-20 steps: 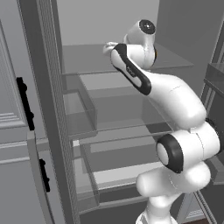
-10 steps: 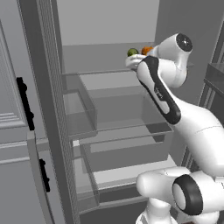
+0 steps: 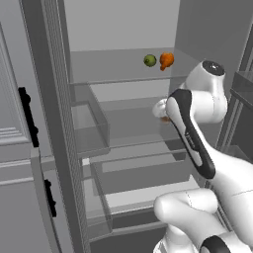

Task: Place one lime and one chicken drumstick in each tupperware on the nearby counter, to pack two identical lunches.

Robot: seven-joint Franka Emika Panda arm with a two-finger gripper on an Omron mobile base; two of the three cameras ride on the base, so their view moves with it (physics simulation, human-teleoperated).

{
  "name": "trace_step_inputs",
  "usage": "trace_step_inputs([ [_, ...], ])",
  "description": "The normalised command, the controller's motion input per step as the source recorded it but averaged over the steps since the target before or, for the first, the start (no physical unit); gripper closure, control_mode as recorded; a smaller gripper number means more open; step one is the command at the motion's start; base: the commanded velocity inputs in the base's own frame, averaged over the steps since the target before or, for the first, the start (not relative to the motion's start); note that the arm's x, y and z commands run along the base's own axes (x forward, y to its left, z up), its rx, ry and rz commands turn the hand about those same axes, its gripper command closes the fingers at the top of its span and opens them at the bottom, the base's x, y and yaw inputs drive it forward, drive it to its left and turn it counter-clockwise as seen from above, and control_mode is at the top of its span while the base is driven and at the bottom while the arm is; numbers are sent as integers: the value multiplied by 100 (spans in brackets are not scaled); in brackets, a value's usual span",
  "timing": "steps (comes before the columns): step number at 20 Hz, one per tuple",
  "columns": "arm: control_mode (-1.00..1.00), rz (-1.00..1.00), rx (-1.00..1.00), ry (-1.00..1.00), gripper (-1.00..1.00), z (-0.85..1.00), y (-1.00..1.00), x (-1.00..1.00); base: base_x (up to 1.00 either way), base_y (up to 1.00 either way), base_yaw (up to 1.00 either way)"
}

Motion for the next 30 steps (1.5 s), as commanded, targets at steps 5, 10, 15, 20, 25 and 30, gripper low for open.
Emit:
trace_step_inputs([
  [5, -100, 8, -24, 51, 100, -86, 0, -75, 0, 0, 0],
  [10, -100, 5, 0, 5, 100, -5, -22, -100, 0, 0, 0],
  [15, -100, 2, 1, -3, 100, 0, -12, -70, 0, 0, 0],
  [20, -100, 0, 0, 0, 100, 0, 0, -5, 0, 0, 0],
  [25, 100, 0, 0, 0, 100, 0, 0, -2, -20, 0, 0],
  [30, 100, 0, 0, 0, 100, 0, 0, 0, -94, 0, 0],
])
